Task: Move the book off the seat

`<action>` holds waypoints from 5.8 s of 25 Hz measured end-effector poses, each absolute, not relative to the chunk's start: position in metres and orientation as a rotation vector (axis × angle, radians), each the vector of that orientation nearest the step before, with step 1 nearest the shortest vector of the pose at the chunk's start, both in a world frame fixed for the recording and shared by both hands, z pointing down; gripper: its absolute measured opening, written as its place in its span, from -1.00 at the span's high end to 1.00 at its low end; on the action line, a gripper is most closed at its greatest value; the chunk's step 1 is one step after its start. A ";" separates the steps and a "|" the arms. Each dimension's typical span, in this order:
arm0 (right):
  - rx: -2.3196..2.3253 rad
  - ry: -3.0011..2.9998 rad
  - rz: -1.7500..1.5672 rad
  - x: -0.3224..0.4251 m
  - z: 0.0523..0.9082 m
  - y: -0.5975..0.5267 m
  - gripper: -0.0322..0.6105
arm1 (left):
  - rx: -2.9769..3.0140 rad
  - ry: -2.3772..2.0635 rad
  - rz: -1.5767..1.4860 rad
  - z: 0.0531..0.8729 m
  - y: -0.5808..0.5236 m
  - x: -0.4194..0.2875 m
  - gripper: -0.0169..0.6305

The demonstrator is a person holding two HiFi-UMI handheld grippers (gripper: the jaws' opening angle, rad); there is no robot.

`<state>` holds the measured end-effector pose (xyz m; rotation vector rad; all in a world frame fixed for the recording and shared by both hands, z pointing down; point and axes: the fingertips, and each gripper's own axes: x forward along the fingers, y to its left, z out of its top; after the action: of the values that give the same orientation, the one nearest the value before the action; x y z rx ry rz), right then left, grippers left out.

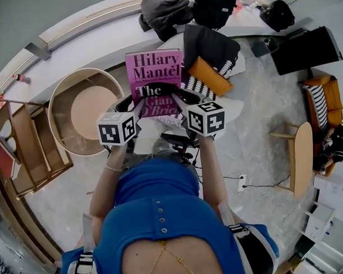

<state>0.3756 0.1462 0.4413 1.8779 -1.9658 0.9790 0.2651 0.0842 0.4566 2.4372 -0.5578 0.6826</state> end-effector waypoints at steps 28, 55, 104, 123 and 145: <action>1.420 -2.160 0.889 -0.003 0.451 -0.032 0.59 | 2.200 -0.931 0.521 0.469 -0.050 -0.127 0.42; 1.192 -2.294 0.836 0.002 0.436 -0.084 0.59 | 2.097 -1.171 0.443 0.447 -0.080 -0.128 0.43; 1.102 -2.214 0.975 0.006 0.491 -0.122 0.59 | 1.964 -1.121 0.506 0.501 -0.114 -0.122 0.43; 1.004 -1.992 1.222 -0.014 0.767 -0.174 0.58 | 1.718 -1.077 0.660 0.768 -0.161 -0.143 0.43; 1.037 -1.888 1.344 -0.023 0.918 -0.164 0.56 | 1.532 -0.996 0.790 0.919 -0.154 -0.154 0.43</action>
<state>-0.0232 -0.1642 0.9176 1.0365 -1.8875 1.3437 -0.1537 -0.1537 0.9186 1.5318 -0.9957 0.7901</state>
